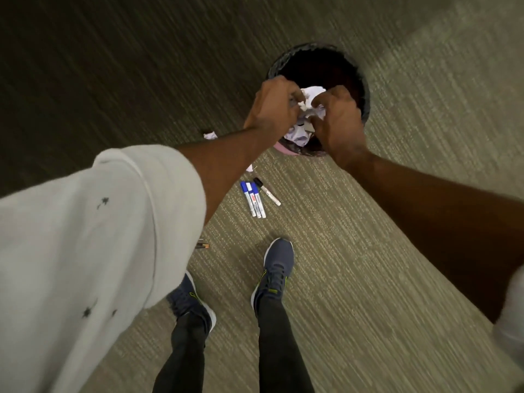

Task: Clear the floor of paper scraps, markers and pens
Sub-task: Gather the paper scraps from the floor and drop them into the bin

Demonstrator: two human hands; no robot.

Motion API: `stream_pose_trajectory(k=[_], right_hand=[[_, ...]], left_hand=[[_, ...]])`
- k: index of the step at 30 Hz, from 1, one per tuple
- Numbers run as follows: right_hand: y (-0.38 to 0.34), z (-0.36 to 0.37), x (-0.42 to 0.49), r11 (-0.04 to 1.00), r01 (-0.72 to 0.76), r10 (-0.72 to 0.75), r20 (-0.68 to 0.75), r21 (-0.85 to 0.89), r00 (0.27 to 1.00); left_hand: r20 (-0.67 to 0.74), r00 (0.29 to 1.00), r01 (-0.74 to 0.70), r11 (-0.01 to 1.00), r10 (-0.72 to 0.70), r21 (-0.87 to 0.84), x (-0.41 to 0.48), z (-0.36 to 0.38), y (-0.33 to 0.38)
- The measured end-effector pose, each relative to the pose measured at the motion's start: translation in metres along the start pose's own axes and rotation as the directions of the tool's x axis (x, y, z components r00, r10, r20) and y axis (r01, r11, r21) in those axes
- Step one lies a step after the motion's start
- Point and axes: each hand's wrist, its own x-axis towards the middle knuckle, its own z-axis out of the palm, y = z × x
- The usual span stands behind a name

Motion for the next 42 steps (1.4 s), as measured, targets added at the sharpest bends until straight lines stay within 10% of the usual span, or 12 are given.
stream_pose_trajectory(k=[18, 31, 42], right_hand=[[0.006, -0.003, -0.013, 0.997, 0.049, -0.050, 0.014, 0.051, 0.999], [-0.049, 0.085, -0.065, 0.921, 0.375, -0.326, 0.320, -0.105, 0.889], [-0.067, 0.214, -0.088, 0.953, 0.303, -0.274, 0.405, -0.009, 0.872]], left_hand=[[-0.032, 0.994, 0.096, 0.986, -0.101, -0.133, 0.005, 0.011, -0.019], [0.301, 0.924, 0.214, 0.971, -0.237, 0.109, -0.101, -0.051, -0.164], [0.380, 0.901, 0.149, 0.972, -0.210, 0.183, -0.144, 0.013, -0.255]])
